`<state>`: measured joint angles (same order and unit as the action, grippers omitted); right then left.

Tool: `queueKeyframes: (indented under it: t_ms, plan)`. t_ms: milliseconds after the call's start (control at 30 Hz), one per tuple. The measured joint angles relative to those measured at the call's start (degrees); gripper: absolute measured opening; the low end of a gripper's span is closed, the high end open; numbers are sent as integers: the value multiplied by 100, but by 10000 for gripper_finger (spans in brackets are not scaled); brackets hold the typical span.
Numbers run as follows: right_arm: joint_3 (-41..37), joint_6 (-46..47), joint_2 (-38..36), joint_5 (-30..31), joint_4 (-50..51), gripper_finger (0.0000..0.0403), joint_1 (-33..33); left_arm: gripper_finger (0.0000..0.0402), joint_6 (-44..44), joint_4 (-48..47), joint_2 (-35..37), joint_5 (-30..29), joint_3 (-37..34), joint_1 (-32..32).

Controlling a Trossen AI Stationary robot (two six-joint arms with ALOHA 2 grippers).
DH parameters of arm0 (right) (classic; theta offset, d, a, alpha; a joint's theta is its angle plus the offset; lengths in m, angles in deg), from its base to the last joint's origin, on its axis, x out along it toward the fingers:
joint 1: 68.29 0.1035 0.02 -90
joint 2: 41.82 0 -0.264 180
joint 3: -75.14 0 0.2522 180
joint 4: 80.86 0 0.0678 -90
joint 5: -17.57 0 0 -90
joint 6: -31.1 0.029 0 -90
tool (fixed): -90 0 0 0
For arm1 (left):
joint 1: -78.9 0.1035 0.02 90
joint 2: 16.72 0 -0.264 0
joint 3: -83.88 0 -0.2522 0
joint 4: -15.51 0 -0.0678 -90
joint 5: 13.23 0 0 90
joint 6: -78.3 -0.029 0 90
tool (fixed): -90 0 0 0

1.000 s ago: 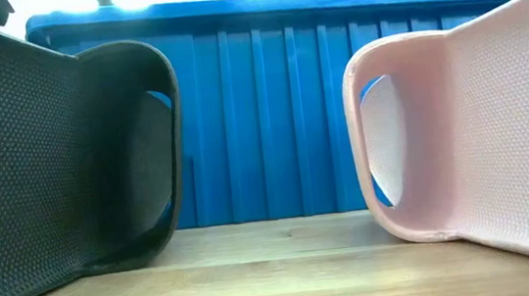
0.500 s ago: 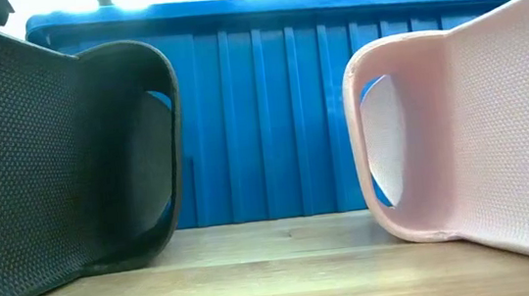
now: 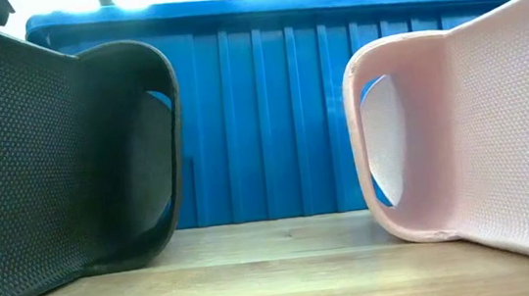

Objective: Pick and place slides into bin
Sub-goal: Put the pink slide into the blue bin

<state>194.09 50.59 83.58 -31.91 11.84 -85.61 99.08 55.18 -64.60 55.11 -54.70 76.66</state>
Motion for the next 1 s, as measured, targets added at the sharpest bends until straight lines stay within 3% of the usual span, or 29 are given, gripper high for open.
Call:
queueKeyframes:
  t_ms: [100,267,367,1000]
  plan:
    - [0,-54,1,-83,9,147,0,160,0,0,0,41,0,0]
    - [0,-353,-1,-902,6,188,0,160,2,0,0,62,0,0]
    - [0,-341,-1,-987,3,200,5,160,1,0,0,64,0,0]
    - [428,-548,-134,-1002,27,203,166,160,-9,0,0,64,0,-7]
